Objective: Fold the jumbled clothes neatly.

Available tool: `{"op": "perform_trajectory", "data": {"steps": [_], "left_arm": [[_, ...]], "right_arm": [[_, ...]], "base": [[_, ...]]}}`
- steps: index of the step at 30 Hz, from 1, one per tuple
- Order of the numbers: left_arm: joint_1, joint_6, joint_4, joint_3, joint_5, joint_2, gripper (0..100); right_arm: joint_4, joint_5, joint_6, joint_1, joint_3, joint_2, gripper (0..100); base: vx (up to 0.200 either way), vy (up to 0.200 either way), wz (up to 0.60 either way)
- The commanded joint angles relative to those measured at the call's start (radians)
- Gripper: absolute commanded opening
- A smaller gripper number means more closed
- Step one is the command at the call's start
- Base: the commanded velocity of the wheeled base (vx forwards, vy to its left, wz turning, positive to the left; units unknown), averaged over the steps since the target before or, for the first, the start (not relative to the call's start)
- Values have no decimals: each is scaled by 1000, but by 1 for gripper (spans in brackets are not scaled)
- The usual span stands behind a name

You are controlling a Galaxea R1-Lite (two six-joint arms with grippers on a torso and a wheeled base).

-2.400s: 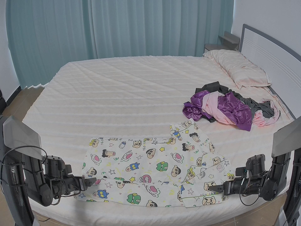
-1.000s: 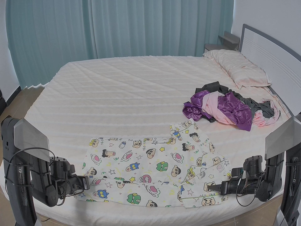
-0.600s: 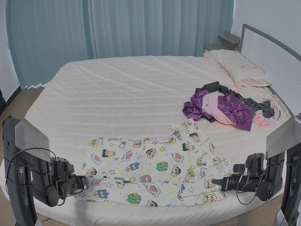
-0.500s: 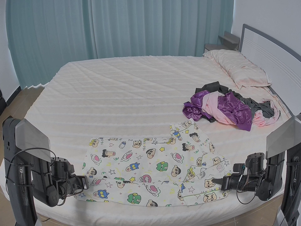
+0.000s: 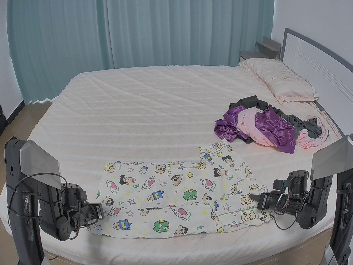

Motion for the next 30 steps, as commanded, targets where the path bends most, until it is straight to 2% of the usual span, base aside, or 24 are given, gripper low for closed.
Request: {"op": "perform_trajectory", "data": {"steps": [1, 13, 19, 20, 24, 30], "left_arm": [[1, 0, 0, -10, 0, 2, 0], [1, -3, 0, -2, -3, -9, 0], [1, -5, -62, 1, 0, 0, 0], [1, -6, -62, 1, 0, 0, 0], [1, -20, -65, 1, 0, -4, 0], [7, -23, -79, 13, 3, -18, 0]], "right_arm": [[3, -1, 0, 3, -14, -2, 0], [11, -2, 0, 5, -8, 4, 0], [14, -2, 0, 5, -7, 9, 0], [14, -2, 0, 5, -8, 10, 100], [9, -7, 1, 2, -1, -3, 100], [11, -73, 1, 3, 3, -77, 100]], "base": [[0, 0, 0], [0, 0, 0], [0, 0, 0], [0, 0, 0], [0, 0, 0], [0, 0, 0]]}}
